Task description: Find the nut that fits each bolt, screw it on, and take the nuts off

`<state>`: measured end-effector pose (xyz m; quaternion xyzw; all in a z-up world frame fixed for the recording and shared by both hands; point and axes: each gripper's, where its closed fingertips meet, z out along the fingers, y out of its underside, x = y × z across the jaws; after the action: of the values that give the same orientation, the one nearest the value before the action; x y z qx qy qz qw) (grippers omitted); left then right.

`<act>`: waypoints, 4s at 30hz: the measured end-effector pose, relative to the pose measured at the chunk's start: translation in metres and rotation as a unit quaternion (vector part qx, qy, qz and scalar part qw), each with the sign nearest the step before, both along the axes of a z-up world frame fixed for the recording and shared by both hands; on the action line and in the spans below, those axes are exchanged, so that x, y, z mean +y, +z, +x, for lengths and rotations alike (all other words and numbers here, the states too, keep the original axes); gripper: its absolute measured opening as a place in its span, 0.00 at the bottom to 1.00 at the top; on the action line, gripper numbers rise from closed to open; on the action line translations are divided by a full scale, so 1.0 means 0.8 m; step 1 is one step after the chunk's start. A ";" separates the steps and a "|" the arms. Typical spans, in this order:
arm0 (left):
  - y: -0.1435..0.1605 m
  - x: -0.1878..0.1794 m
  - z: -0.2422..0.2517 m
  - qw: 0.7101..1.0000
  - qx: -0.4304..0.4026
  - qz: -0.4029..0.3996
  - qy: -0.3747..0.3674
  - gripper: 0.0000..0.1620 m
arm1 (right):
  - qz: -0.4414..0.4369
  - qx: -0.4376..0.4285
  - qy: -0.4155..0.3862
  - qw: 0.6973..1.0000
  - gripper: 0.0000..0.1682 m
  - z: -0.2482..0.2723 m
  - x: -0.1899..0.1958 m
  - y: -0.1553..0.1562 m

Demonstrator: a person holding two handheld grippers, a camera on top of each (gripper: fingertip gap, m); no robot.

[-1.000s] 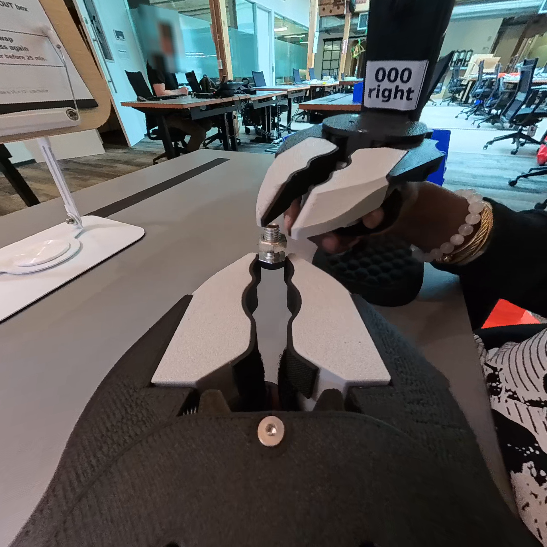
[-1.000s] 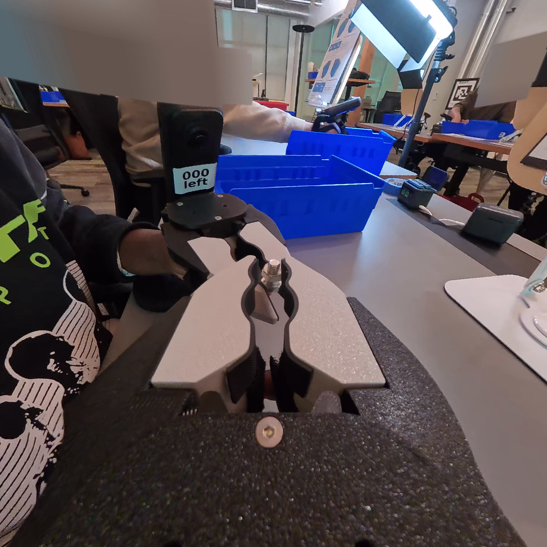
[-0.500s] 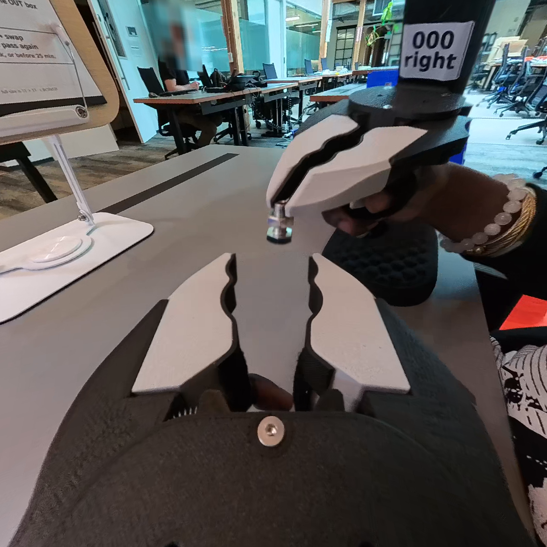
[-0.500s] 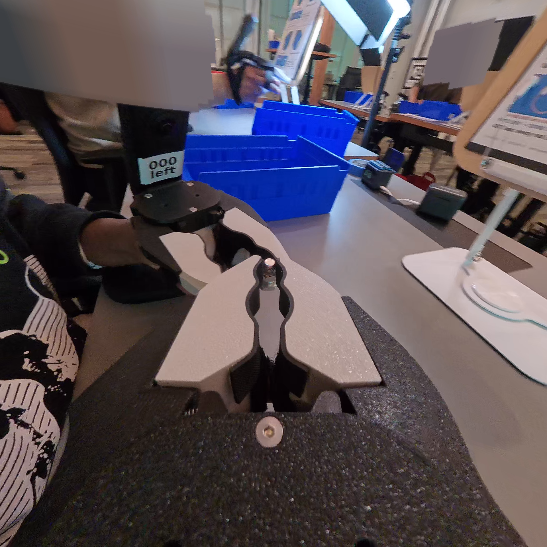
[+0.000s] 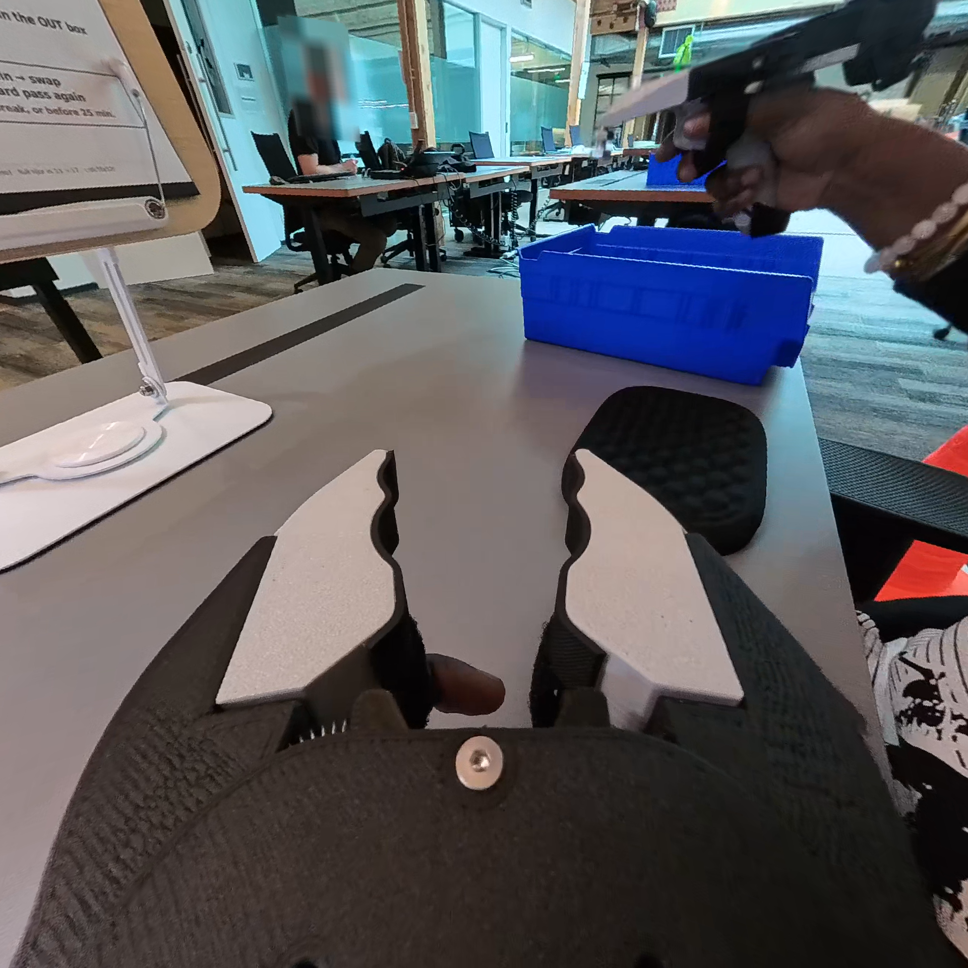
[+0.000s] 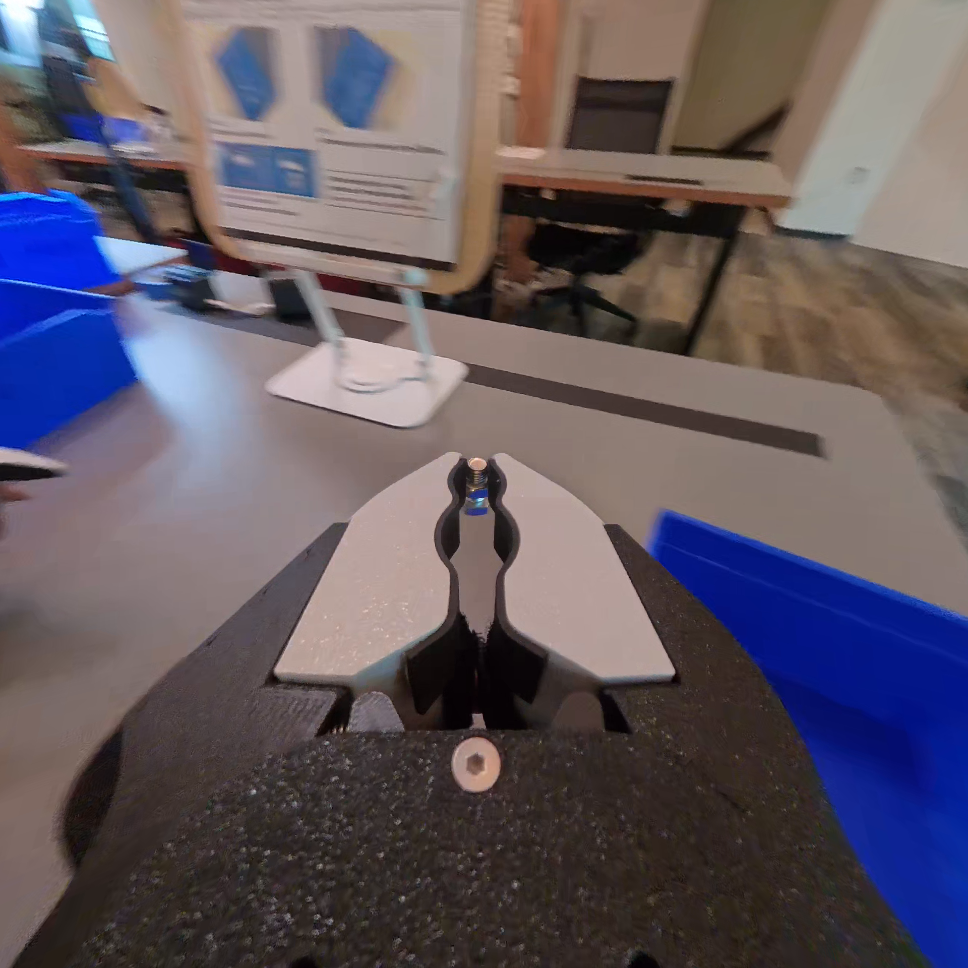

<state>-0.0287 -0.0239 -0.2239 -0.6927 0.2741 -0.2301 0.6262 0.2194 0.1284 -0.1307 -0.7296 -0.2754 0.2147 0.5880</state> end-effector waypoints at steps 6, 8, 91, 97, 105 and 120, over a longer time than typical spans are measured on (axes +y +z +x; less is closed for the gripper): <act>-0.004 0.003 -0.002 1.000 0.007 -0.002 0.004 0.38 | -0.074 -0.090 -0.099 0.988 0.04 0.108 0.082 -0.089; -0.005 0.004 -0.003 1.000 0.009 -0.001 0.006 0.38 | -0.103 -0.103 -0.106 0.984 0.05 0.122 0.098 -0.121; -0.098 -0.063 -0.409 0.839 0.174 -0.436 0.275 0.17 | 0.123 0.046 0.222 0.966 0.18 -0.239 -0.097 -0.101; -0.123 -0.063 -0.414 0.831 0.179 -0.452 0.270 0.07 | 0.124 0.047 0.221 0.966 0.18 -0.239 -0.097 -0.100; -0.057 -0.056 -0.425 0.870 0.198 -0.299 0.339 0.06 | 0.119 0.034 0.225 0.966 0.18 -0.243 -0.097 -0.105; 0.018 -0.045 -0.135 0.954 0.260 -0.123 0.081 0.06 | 0.136 -0.022 0.276 0.951 0.18 -0.258 -0.116 -0.119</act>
<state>-0.1367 -0.0602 -0.2098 -0.8201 0.3398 -0.0221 0.4598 0.0127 0.0353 -0.2262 -0.5425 -0.5056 0.3126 0.5935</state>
